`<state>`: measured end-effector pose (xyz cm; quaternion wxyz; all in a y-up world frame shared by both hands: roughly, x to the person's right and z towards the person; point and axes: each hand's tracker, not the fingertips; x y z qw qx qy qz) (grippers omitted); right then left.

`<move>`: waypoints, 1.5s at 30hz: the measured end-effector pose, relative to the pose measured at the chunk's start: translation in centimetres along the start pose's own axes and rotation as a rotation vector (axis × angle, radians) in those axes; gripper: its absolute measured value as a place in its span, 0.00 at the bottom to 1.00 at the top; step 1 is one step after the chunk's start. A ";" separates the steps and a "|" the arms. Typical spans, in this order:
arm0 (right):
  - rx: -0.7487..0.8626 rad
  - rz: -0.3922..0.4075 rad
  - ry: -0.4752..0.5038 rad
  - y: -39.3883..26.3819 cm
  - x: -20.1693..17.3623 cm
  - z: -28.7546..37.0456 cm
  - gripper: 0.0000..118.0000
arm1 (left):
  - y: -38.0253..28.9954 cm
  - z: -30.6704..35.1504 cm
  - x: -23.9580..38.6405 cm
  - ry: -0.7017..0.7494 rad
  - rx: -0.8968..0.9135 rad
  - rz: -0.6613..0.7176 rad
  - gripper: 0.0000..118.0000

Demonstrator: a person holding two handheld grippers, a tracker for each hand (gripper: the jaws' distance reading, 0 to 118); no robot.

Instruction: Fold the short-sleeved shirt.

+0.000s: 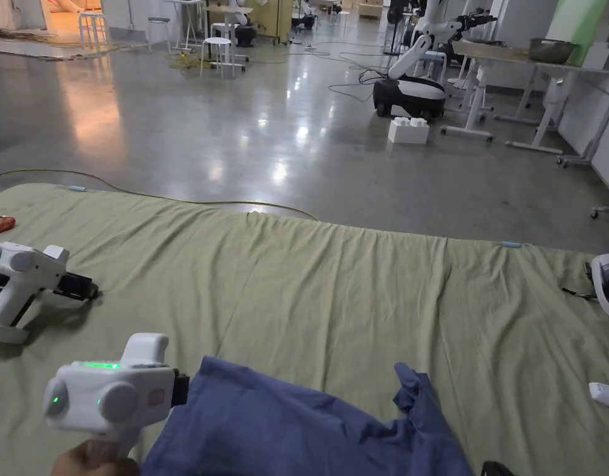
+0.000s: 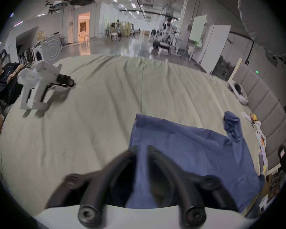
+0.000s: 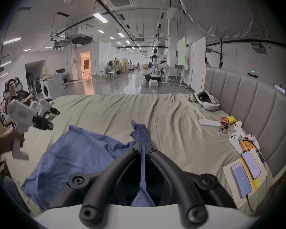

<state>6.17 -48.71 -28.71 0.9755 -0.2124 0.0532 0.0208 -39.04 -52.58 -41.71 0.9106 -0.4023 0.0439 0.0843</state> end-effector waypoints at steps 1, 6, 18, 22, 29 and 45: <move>-0.015 0.003 -0.005 -0.3 0.2 -0.4 0.05 | 1.1 -1.5 0.0 -0.009 -0.029 0.001 0.20; -0.082 0.014 -0.031 -2.0 1.7 -1.8 0.05 | 4.4 -8.0 0.6 -0.035 -0.117 0.019 0.63; -0.222 -0.025 -0.114 -4.8 5.9 -3.4 0.05 | 1.4 -9.8 6.8 0.092 -0.109 -0.239 0.20; -0.260 -0.021 -0.110 -4.3 6.4 -4.7 0.06 | 0.8 -9.2 6.2 0.096 -0.144 -0.268 0.05; -0.351 -0.006 -0.017 -1.3 7.9 -9.4 0.53 | 1.1 -2.2 5.4 0.071 -0.029 -0.235 0.05; -0.644 -0.018 0.095 -1.7 6.8 -24.4 0.55 | -3.4 1.4 3.3 0.073 -0.009 -0.208 0.05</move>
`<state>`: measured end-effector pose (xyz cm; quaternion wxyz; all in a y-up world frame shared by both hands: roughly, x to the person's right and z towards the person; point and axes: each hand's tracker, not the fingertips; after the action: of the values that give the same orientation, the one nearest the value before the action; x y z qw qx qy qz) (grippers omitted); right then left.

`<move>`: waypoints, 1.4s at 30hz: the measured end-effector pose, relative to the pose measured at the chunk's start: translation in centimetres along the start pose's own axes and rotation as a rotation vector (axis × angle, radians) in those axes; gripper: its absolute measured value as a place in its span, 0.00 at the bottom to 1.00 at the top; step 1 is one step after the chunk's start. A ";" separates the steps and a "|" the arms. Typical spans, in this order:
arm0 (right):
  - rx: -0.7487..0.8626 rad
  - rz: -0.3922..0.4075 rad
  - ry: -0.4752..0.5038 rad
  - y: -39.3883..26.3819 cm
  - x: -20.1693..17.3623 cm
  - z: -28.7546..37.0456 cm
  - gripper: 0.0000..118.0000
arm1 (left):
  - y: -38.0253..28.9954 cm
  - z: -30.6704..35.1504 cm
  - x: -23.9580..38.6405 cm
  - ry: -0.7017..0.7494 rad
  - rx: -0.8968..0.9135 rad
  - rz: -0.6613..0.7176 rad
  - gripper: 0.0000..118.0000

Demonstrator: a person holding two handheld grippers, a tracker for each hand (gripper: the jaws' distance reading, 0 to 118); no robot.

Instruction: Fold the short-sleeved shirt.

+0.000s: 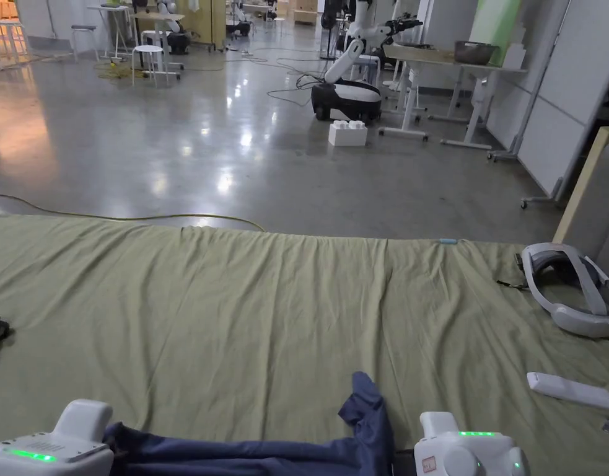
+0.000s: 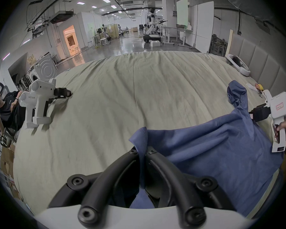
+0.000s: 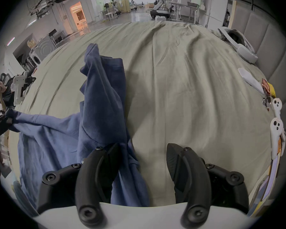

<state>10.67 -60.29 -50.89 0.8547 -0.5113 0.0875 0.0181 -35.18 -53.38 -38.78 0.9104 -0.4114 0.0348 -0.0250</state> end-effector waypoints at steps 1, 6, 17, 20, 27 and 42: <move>0.008 -0.004 -0.004 0.0 -0.2 0.3 0.54 | -0.2 -0.1 -0.3 0.000 -0.001 0.008 0.05; 0.033 0.030 0.022 -0.2 -1.6 0.8 0.36 | -1.9 -1.0 -1.1 -0.002 -0.014 0.019 0.05; 0.049 0.079 0.056 -1.2 -4.0 0.4 0.13 | -3.3 0.5 0.3 -0.004 -0.028 0.022 0.05; 0.105 0.040 0.031 -1.8 -3.9 1.1 0.06 | -3.4 0.3 -0.3 -0.010 -0.023 0.046 0.05; 0.328 0.059 0.002 -1.0 -2.6 10.4 0.06 | -1.4 6.3 -0.8 -0.011 0.085 0.108 0.05; 0.657 0.116 -0.025 4.2 -2.3 30.0 0.06 | 10.4 20.1 -4.5 -0.057 0.423 0.149 0.05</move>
<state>11.87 -31.88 -40.32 0.9724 -0.2025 0.1073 0.0440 -37.80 -31.13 -33.12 0.9764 -0.2081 0.0333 0.0471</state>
